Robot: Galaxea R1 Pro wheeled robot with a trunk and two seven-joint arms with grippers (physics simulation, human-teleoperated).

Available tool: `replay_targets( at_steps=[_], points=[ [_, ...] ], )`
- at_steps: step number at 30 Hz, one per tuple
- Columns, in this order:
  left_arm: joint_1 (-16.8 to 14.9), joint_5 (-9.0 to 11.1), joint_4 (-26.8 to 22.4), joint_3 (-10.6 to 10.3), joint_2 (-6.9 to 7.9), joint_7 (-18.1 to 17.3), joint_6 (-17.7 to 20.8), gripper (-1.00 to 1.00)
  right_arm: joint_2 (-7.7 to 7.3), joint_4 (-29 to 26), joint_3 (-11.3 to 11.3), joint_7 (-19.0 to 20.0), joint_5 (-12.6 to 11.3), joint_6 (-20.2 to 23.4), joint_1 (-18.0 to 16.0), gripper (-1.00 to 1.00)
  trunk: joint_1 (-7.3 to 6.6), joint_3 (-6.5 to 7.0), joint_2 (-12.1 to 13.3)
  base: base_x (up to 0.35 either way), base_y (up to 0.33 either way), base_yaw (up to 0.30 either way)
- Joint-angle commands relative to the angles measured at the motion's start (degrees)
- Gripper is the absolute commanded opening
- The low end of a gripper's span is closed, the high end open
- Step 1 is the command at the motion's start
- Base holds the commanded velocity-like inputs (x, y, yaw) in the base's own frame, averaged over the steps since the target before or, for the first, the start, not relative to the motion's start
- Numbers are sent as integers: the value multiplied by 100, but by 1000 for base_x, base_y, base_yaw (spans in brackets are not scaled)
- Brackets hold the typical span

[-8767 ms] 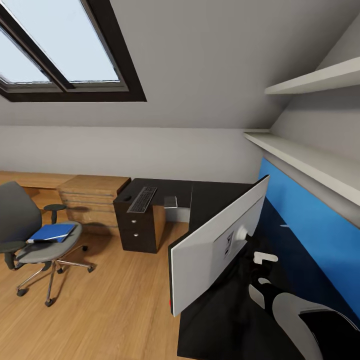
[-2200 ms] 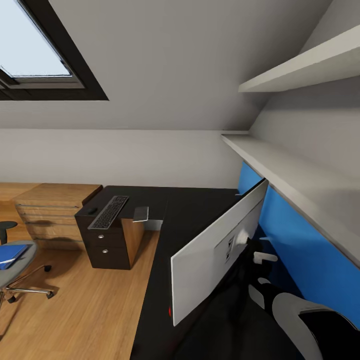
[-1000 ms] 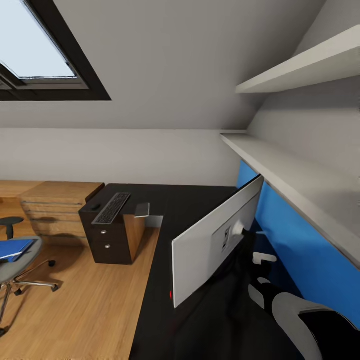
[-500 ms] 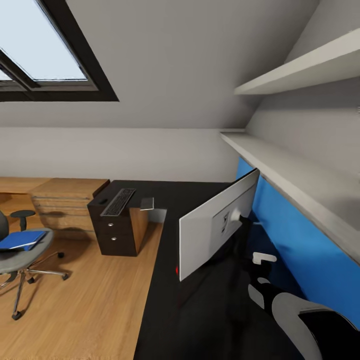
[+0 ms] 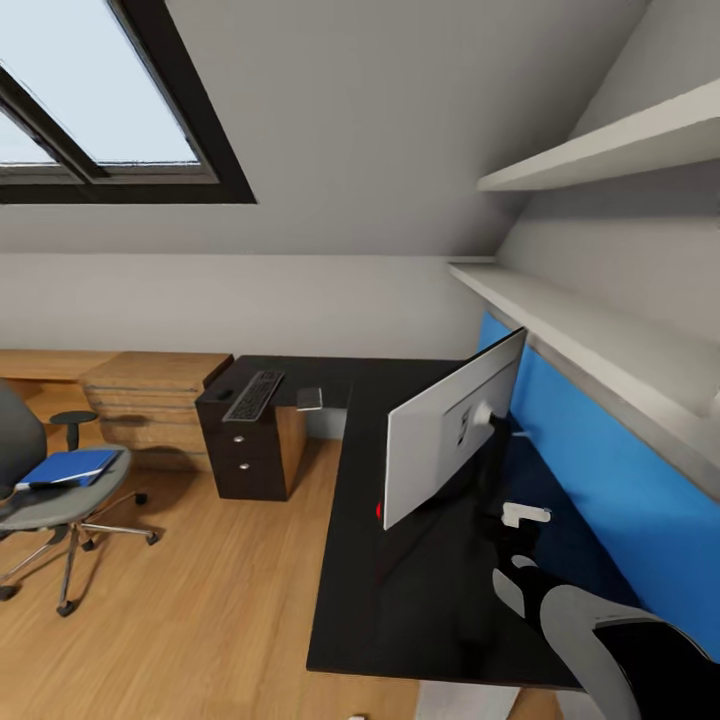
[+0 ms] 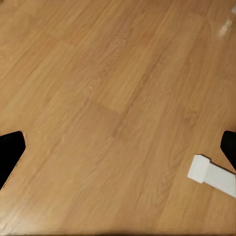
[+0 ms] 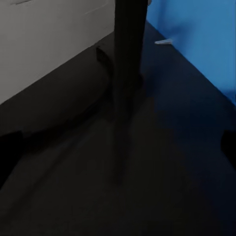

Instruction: In the bedroom, organize the workspace by keeping the computer under the desk, ensuring the monitor is on the desk, placing the keyboard on the desk next to the monitor, placing the mouse on the desk next to the keyboard, moving the folder from the swivel chair onto the desk next to the mouse, stacking the notebook on top of the folder with the pen on top of the notebook, and positioning the swivel chair next to the desk.

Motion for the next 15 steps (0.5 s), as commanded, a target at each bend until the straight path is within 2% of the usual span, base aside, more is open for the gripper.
replay_targets(
  at_steps=[1, 3, 6, 10, 15],
  points=[
    [-4, 8, -5, -49, 3, 50, -8, 100, 28, 8, 49, -11, -53, -6, -7, 100, 1, -14, -14, -254, 230, 0],
    [-4, 8, -5, -49, 3, 53, -8, 100, 69, 5, 45, -13, -62, 82, -9, 100, 1, -14, -14, -253, 230, 0],
    [-4, 8, -5, -49, 3, 56, -8, 100, 102, -106, 30, -18, -75, 582, -14, 100, 1, -14, -14, -230, 210, 0],
    [-4, 8, -5, -49, 3, 63, -8, 100, 121, -673, -1, -18, -85, 1534, -14, 100, 1, -14, -14, -193, 170, 0],
    [-4, 8, -5, -49, 3, 70, -8, 100, 140, -1724, -17, -163, -110, 2847, 94, 100, 1, -14, -14, -70, 59, 0]
  ],
)
